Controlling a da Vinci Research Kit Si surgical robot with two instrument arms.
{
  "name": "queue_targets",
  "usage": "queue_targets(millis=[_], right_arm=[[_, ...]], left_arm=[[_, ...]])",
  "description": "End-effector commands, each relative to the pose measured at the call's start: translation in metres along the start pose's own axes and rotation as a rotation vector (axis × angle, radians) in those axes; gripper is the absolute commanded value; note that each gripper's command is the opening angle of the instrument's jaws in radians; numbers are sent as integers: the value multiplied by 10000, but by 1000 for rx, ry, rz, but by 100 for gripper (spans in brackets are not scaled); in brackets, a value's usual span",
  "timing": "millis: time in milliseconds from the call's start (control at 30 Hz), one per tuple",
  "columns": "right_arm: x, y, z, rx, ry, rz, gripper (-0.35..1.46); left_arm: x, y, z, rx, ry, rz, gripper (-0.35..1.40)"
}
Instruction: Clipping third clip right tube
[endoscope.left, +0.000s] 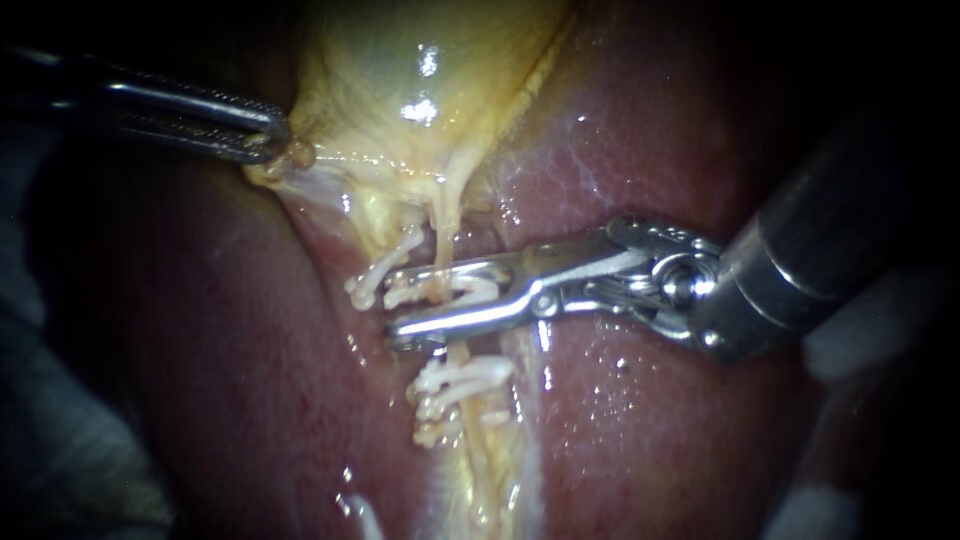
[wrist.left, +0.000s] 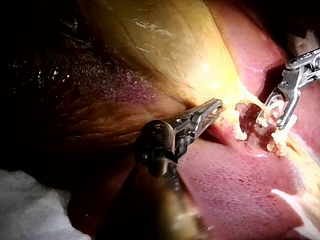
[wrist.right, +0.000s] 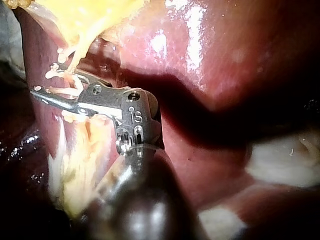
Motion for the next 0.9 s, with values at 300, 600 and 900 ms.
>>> queue_targets(millis=[300, 600, 900], right_arm=[[3, -4, -6, 3, 2, 89, -35], [-3, -4, -10, -12, -15, 93, -35], [-4, -1, -9, -13, -15, 92, -35]], left_arm=[[0, 0, 0, 0, 0, 0, -35], [0, 0, 0, 0, 0, 0, -35], [1, 0, 2, 1, 0, -1, -35]])
